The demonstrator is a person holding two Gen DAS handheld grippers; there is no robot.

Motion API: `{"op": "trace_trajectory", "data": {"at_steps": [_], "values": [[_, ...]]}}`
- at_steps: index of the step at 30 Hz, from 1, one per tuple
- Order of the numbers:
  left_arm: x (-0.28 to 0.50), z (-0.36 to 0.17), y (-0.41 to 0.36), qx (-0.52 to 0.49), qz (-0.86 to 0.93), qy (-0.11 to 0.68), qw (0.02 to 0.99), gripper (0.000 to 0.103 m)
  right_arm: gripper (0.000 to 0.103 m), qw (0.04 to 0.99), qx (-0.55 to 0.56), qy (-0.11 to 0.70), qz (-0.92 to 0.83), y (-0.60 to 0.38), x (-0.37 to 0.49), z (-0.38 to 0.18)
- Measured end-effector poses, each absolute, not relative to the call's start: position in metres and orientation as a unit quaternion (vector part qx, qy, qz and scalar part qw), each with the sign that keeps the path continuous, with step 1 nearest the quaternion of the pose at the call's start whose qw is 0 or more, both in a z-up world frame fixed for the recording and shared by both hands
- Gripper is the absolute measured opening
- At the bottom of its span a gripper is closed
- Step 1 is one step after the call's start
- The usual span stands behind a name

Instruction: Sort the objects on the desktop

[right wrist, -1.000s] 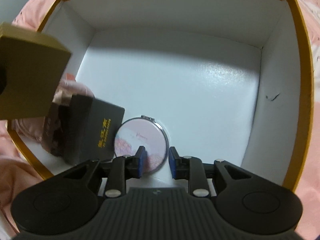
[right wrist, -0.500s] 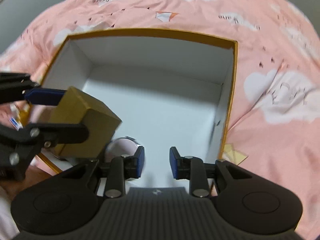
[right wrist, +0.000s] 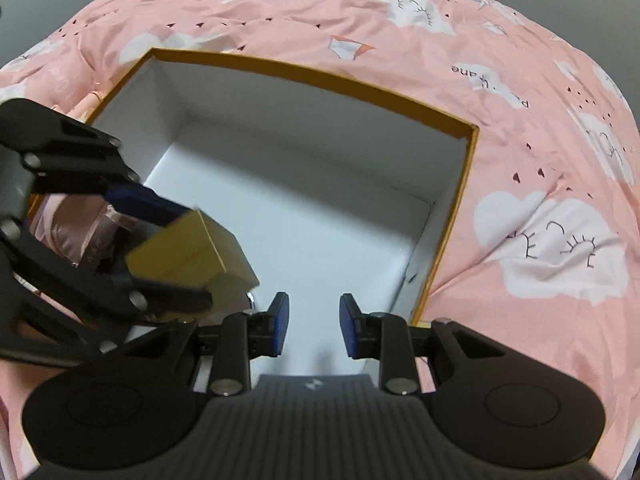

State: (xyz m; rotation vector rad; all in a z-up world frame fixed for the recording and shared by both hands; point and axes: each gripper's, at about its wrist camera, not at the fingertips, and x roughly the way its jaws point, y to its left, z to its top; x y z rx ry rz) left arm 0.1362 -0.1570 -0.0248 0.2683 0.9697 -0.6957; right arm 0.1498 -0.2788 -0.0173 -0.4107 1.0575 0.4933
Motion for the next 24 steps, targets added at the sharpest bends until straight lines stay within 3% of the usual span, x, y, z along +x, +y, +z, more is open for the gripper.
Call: {"op": "trace_trajectory", "data": {"at_steps": [7, 19, 24], "values": [[0.131, -0.039, -0.172, 0.201, -0.363, 0.458, 0.786, 0.056, 0.030, 0.799, -0.210, 0.508, 0.244, -0.265, 0.155, -0.027], [0.119, -0.029, -0.146, 0.173, -0.373, 0.452, 0.791, 0.061, 0.034, 0.787, -0.125, 0.545, 0.260, -0.261, 0.166, -0.020], [0.097, -0.012, -0.106, 0.152, -0.354, 0.447, 0.807, 0.063, 0.051, 0.774, -0.109, 0.560, 0.275, -0.247, 0.162, -0.020]]}}
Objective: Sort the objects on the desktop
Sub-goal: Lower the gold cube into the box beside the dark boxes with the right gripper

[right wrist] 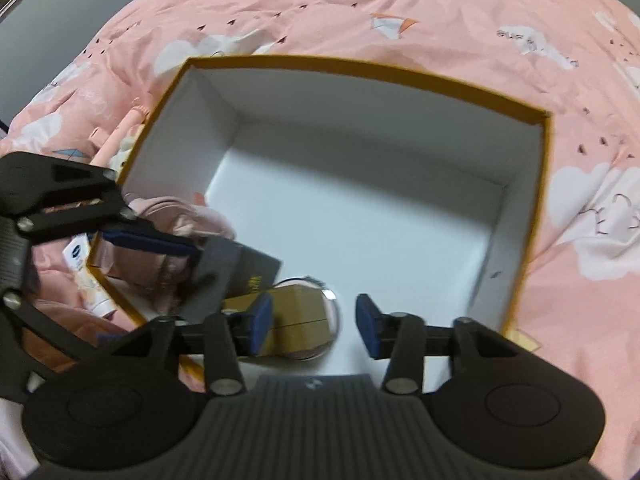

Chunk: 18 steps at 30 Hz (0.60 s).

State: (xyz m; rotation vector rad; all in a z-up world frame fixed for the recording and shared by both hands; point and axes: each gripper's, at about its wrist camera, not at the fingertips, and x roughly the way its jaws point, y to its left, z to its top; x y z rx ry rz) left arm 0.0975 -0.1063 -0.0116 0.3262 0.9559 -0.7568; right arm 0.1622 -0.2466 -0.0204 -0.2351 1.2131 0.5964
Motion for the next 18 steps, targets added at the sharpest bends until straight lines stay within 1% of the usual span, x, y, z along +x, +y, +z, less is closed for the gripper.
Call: {"op": "trace_trajectory", "data": {"at_steps": [2, 8, 13, 18], "values": [[0.096, -0.004, -0.094, 0.146, -0.336, 0.447, 0.816, 0.063, 0.057, 0.769, -0.133, 0.559, 0.281, -0.235, 0.158, -0.023], [0.092, 0.006, -0.064, 0.120, -0.285, 0.449, 0.838, 0.063, 0.066, 0.743, -0.199, 0.565, 0.299, -0.202, 0.149, -0.032], [0.090, 0.006, -0.052, 0.094, -0.279, 0.448, 0.844, 0.063, 0.067, 0.718, -0.273, 0.569, 0.293, -0.180, 0.146, -0.046], [0.088, 0.005, -0.043, 0.079, -0.277, 0.448, 0.846, 0.063, 0.069, 0.700, -0.290, 0.580, 0.300, -0.169, 0.150, -0.052]]}}
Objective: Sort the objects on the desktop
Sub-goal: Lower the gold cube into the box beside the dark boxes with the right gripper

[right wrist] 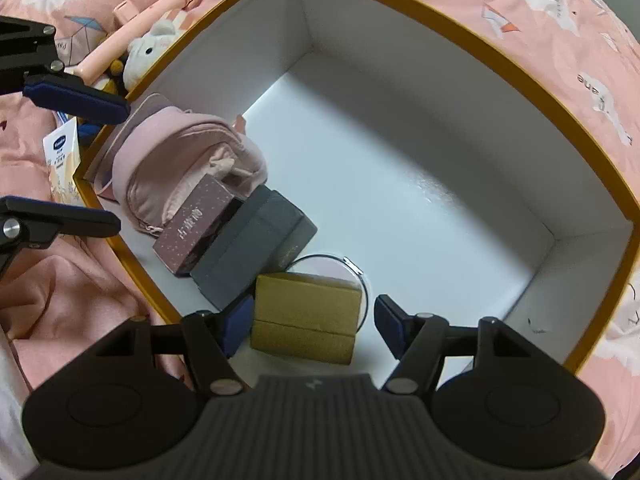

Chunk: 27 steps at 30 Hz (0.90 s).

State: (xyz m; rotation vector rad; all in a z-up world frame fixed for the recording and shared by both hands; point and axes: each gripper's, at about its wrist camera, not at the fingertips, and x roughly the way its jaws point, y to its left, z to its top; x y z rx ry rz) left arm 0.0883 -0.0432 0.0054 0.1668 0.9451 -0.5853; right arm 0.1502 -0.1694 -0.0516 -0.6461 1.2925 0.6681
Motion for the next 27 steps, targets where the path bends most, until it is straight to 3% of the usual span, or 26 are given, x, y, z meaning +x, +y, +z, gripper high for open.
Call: {"op": "trace_trajectory", "data": {"at_steps": [4, 10, 21, 27], "values": [[0.087, 0.004, -0.040, 0.071, -0.277, 0.447, 0.848, 0.063, 0.063, 0.686, -0.279, 0.603, 0.298, -0.170, 0.157, -0.059], [0.090, -0.002, -0.037, 0.065, -0.275, 0.452, 0.846, 0.063, 0.063, 0.703, -0.251, 0.605, 0.278, -0.186, 0.167, -0.048], [0.091, -0.002, -0.036, 0.059, -0.262, 0.456, 0.848, 0.063, 0.062, 0.800, -0.095, 0.556, 0.202, -0.208, 0.202, -0.042], [0.092, -0.003, -0.036, 0.060, -0.260, 0.458, 0.848, 0.063, 0.063, 0.803, -0.095, 0.556, 0.193, -0.214, 0.187, -0.054]]}}
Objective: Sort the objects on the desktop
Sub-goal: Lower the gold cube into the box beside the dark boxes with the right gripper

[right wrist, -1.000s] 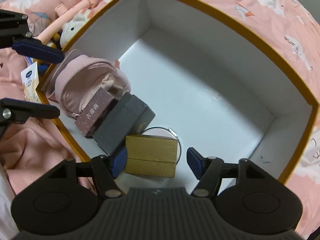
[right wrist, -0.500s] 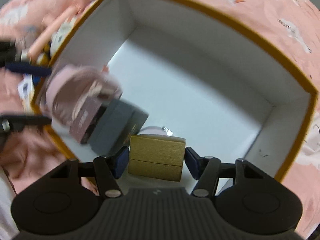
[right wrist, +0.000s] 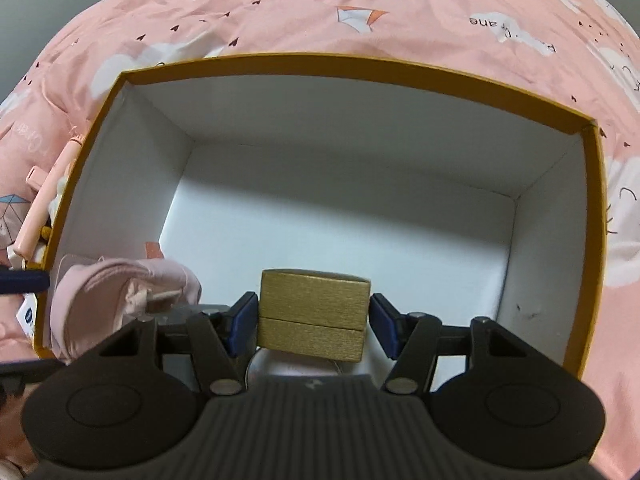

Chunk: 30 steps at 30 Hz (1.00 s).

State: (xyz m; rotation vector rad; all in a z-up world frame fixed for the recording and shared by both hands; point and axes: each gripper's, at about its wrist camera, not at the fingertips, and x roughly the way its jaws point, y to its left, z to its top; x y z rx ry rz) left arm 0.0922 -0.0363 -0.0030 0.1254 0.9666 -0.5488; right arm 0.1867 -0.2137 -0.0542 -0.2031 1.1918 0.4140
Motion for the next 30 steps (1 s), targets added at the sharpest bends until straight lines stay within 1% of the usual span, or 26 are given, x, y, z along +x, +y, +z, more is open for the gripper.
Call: {"op": "trace_trajectory", "data": {"at_steps": [6, 13, 20, 22, 24, 25, 26, 28, 30], "values": [[0.093, -0.005, -0.038, 0.060, -0.261, 0.460, 0.847, 0.063, 0.062, 0.788, -0.107, 0.574, 0.195, -0.223, 0.172, -0.052], [0.093, -0.004, -0.037, 0.062, -0.257, 0.458, 0.849, 0.063, 0.062, 0.745, -0.130, 0.621, 0.206, -0.221, 0.160, -0.068], [0.093, -0.006, -0.039, 0.069, -0.253, 0.460, 0.848, 0.063, 0.064, 0.734, -0.106, 0.630, 0.233, -0.228, 0.156, -0.054], [0.092, -0.005, -0.039, 0.069, -0.256, 0.459, 0.848, 0.063, 0.061, 0.738, -0.106, 0.623, 0.237, -0.232, 0.156, -0.047], [0.092, -0.005, -0.039, 0.067, -0.258, 0.458, 0.848, 0.063, 0.052, 0.745, -0.113, 0.613, 0.240, -0.235, 0.159, -0.041], [0.092, -0.005, -0.039, 0.067, -0.258, 0.458, 0.848, 0.063, 0.044, 0.748, -0.113, 0.609, 0.239, -0.236, 0.162, -0.039], [0.092, -0.005, -0.039, 0.068, -0.257, 0.458, 0.848, 0.063, 0.041, 0.750, -0.112, 0.607, 0.238, -0.238, 0.166, -0.038], [0.092, -0.004, -0.038, 0.068, -0.255, 0.458, 0.849, 0.063, 0.041, 0.754, -0.087, 0.610, 0.228, -0.245, 0.177, -0.039], [0.092, -0.004, -0.038, 0.067, -0.254, 0.457, 0.850, 0.063, 0.041, 0.743, -0.053, 0.630, 0.219, -0.252, 0.186, -0.046]]}}
